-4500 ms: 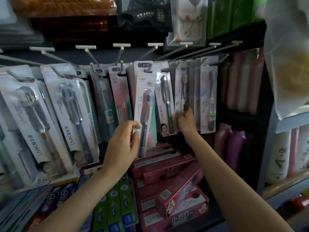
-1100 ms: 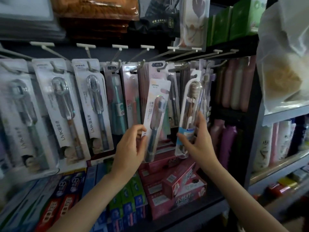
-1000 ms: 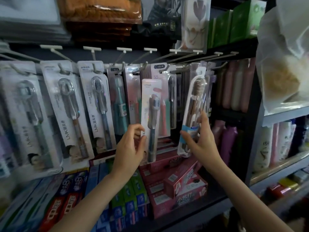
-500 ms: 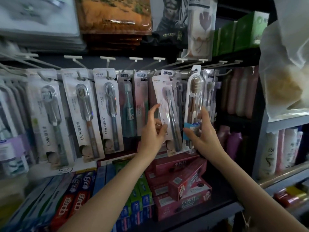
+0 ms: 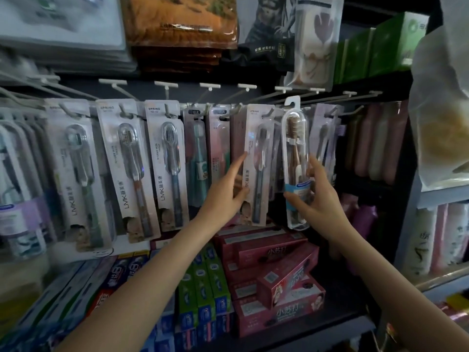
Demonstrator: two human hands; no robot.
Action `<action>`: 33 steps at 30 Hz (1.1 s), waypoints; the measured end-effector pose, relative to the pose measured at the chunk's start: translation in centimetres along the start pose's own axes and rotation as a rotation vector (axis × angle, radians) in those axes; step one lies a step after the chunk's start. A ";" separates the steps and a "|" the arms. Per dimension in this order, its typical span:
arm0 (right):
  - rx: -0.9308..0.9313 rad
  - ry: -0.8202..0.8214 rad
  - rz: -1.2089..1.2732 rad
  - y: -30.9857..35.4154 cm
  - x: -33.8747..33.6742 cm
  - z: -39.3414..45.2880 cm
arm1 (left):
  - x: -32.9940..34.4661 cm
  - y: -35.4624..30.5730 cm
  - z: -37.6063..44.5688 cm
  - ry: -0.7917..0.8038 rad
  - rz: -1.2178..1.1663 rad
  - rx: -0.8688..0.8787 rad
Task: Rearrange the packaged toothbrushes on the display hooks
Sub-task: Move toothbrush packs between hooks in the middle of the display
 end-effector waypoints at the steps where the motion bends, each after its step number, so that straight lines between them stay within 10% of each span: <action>1: -0.015 0.008 0.012 0.4 0.4 0.2 | -0.4 0.0 -0.8 -0.004 0.053 0.019; 11: -0.430 0.161 0.038 12.4 11.9 0.8 | -13.4 0.1 -8.9 -0.302 -0.395 -0.090; 19: -0.562 0.378 0.262 21.6 21.5 0.9 | -25.0 2.4 -14.4 -0.524 -0.288 -0.173; 27: -0.573 -0.099 0.170 27.8 20.5 7.5 | -31.9 6.1 -17.4 -0.530 -0.092 -0.306; 33: -0.520 0.023 0.122 29.2 23.6 9.6 | -32.2 6.6 -16.3 -0.418 -0.056 -0.276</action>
Point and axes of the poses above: each hand's wrist, its own z-axis towards the middle knuckle, its own x-axis out of the palm, y = z × x, the point moved 7 cm from there along z, towards the middle knuckle, and after that the axes turned 4 degrees about -x, right-handed, at the moved point
